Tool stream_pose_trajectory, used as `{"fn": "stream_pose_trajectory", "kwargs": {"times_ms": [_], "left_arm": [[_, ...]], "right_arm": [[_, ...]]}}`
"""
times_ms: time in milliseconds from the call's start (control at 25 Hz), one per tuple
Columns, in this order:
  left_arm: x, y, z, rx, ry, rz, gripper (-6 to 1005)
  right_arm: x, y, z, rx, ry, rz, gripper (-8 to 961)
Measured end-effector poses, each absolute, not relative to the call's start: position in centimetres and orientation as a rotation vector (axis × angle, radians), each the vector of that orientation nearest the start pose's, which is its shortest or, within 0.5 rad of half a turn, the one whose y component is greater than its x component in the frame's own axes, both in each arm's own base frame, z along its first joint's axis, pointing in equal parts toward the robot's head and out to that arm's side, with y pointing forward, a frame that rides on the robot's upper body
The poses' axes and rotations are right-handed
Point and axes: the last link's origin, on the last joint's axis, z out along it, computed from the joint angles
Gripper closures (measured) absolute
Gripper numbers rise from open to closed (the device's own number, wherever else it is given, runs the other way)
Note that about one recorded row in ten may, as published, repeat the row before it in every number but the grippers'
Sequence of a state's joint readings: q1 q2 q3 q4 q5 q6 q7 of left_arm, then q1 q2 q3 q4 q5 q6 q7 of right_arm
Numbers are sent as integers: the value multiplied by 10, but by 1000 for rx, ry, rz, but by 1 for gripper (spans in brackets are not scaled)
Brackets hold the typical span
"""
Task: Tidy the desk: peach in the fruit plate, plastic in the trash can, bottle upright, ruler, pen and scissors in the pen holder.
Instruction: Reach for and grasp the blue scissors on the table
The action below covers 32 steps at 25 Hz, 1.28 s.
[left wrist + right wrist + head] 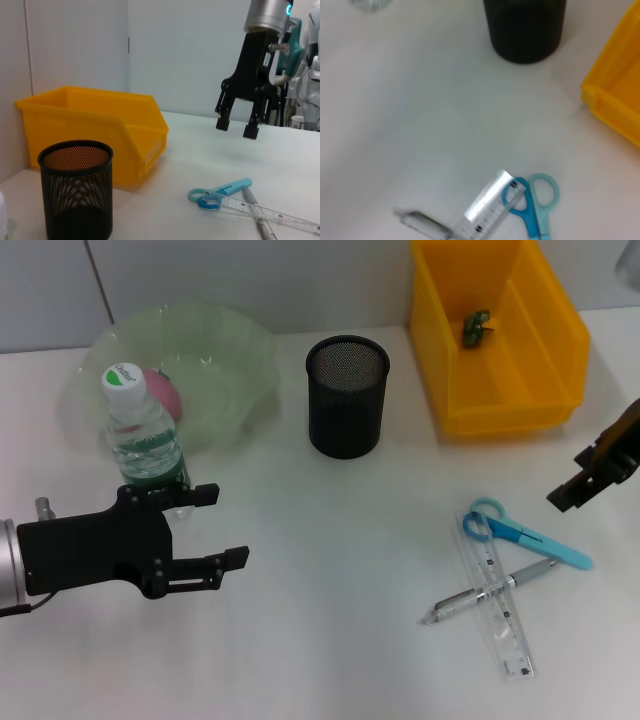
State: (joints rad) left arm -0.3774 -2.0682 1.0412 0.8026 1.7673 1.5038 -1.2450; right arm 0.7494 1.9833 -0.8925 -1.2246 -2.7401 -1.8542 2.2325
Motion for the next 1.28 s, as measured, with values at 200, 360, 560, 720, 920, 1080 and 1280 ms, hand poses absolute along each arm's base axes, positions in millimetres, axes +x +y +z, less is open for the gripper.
{"fn": "stream_pose_trajectory", "kwargs": {"times_ms": [200,360,560,720,920,1080,1280], "left_arm": [[-258,307,-9,-2790,-311,-640,165],[-258,307,-8,-2781,-319,-652,165],[-258,307,-8,-2780,-322,-653,165],[-258,307,-8,-2777,-324,-658,165],[-258,306,-8,-2771,-331,-671,165],[-258,306,-8,-2771,-333,-672,165],[-258,306,-8,-2770,-333,-672,165]], "right_arm": [[221,377,82,-2581,941,-643,224],[223,380,66,-2604,895,-685,225],[222,385,49,-2637,830,-708,225],[221,388,40,-2652,796,-743,225],[221,387,32,-2660,772,-771,225],[225,387,29,-2640,763,-791,225],[230,386,22,-2639,764,-812,225]]}}
